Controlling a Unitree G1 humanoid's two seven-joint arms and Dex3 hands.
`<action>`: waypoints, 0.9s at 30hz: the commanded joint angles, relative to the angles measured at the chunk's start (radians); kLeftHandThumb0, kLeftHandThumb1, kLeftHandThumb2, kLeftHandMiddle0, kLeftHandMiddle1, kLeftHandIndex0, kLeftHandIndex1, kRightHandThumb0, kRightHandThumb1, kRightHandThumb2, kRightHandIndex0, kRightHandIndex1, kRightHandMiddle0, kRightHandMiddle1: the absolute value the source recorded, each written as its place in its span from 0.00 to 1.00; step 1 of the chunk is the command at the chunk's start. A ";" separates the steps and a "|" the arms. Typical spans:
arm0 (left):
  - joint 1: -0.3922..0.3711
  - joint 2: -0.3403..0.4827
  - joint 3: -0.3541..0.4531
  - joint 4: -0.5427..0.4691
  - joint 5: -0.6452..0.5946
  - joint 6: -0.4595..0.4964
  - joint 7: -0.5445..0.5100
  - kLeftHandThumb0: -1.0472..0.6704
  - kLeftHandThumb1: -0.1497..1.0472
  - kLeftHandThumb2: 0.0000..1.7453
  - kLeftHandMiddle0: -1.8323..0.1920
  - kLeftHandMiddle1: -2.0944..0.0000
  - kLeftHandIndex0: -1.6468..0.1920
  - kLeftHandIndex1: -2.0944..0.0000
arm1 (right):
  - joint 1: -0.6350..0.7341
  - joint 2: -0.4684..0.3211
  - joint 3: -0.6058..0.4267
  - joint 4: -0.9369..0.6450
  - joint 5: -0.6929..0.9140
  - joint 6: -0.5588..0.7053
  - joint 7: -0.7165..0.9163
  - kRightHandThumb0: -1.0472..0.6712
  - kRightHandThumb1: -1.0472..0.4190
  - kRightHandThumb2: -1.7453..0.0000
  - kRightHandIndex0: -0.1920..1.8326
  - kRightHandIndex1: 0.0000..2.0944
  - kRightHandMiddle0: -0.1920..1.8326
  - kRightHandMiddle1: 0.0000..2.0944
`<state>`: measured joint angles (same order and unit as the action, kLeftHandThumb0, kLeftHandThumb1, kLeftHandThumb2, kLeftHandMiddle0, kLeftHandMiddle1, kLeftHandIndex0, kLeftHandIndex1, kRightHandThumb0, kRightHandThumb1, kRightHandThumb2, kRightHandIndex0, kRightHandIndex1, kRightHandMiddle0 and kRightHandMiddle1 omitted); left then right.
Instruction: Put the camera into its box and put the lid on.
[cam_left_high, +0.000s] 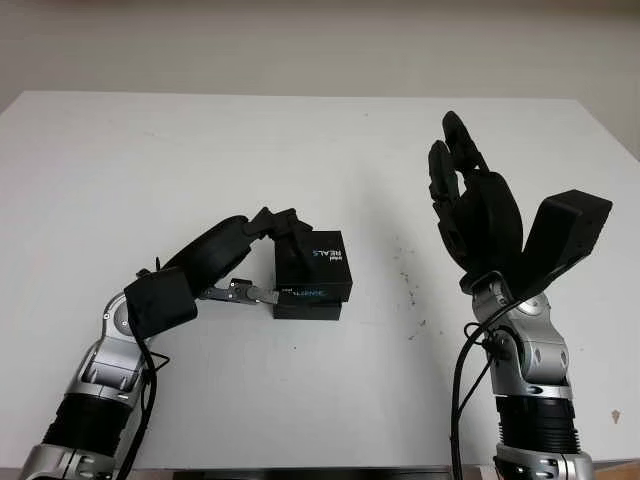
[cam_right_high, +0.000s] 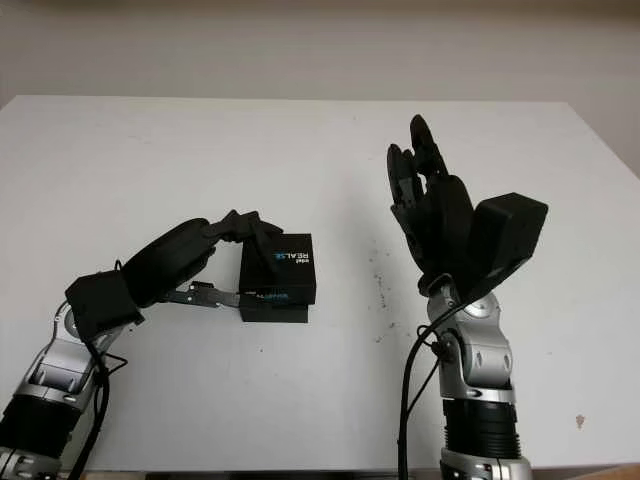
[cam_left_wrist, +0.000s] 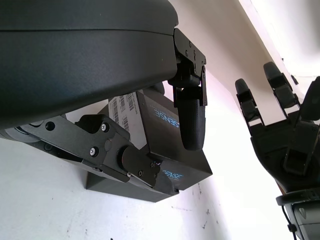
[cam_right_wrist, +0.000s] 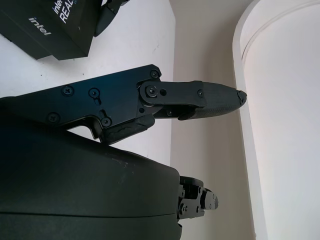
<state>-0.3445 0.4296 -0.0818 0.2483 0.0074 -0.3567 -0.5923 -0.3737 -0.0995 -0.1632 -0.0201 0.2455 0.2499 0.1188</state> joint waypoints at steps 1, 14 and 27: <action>-0.014 0.017 0.003 0.000 0.000 0.011 -0.009 0.54 1.00 0.05 0.73 0.28 0.75 0.25 | 0.001 -0.013 -0.001 -0.019 0.000 -0.008 0.006 0.23 0.00 0.78 0.05 0.02 0.07 0.02; -0.010 0.028 0.004 0.016 0.020 0.012 -0.006 0.55 1.00 0.05 0.75 0.27 0.77 0.25 | 0.003 -0.012 -0.006 -0.029 0.003 0.006 -0.001 0.22 0.00 0.79 0.05 0.03 0.07 0.02; -0.009 0.039 -0.005 -0.007 0.038 0.014 -0.014 0.54 1.00 0.06 0.75 0.25 0.77 0.24 | 0.013 -0.014 -0.004 -0.046 0.002 0.011 -0.001 0.24 0.00 0.79 0.05 0.03 0.07 0.02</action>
<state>-0.3481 0.4527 -0.0823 0.2525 0.0403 -0.3486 -0.6001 -0.3639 -0.1034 -0.1658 -0.0457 0.2482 0.2602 0.1191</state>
